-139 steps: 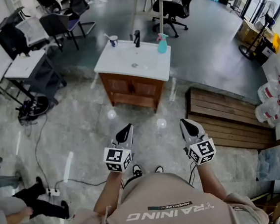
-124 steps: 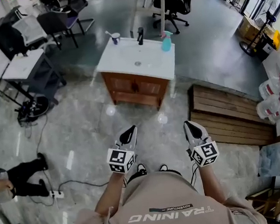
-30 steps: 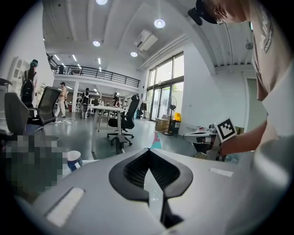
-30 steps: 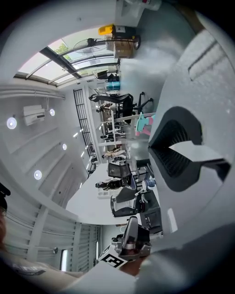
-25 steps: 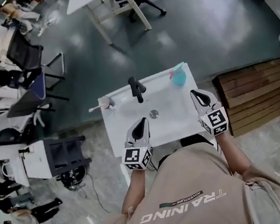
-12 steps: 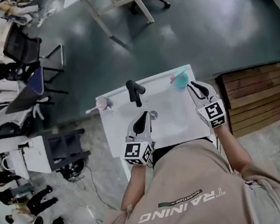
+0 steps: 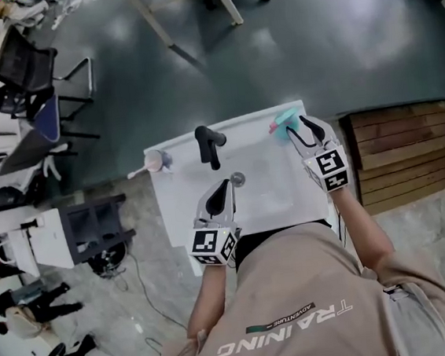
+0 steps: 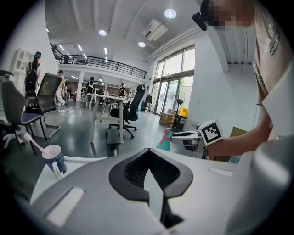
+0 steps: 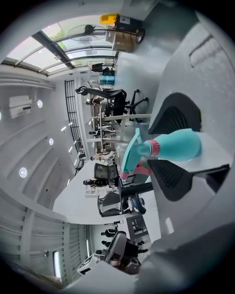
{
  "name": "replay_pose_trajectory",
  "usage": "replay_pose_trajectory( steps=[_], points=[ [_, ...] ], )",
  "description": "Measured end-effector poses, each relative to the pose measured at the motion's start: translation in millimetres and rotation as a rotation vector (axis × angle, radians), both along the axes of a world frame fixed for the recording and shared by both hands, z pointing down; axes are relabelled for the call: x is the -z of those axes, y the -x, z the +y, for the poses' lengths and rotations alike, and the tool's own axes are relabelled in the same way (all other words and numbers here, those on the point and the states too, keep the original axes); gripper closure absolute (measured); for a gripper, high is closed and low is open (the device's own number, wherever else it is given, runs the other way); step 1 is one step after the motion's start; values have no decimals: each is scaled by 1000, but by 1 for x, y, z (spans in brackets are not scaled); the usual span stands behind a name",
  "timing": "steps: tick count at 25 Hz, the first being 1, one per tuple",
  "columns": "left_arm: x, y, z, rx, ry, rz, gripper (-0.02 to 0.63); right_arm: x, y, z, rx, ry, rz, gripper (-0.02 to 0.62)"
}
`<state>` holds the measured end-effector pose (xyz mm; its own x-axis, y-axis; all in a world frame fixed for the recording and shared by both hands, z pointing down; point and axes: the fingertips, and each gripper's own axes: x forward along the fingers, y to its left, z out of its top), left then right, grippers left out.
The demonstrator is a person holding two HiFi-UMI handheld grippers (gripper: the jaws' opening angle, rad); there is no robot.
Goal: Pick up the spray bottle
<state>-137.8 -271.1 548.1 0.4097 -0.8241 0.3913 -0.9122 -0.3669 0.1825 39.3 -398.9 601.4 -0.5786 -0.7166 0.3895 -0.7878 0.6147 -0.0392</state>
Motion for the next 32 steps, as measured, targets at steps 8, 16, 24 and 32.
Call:
replay_pose_trajectory(
  steps=[8,16,24,32],
  points=[
    [-5,4,4,40,33,4,591,-8,14,-14,45,7,21,414],
    [-13,3,1,49,48,7,591,-9,20,-20,40,-21,30,436],
    [-9,-5,-5,39,31,18,591,-4,19,-18,44,-33,9,460],
    [-5,3,5,31,15,26,591,9,10,-4,39,-66,18,462]
  ],
)
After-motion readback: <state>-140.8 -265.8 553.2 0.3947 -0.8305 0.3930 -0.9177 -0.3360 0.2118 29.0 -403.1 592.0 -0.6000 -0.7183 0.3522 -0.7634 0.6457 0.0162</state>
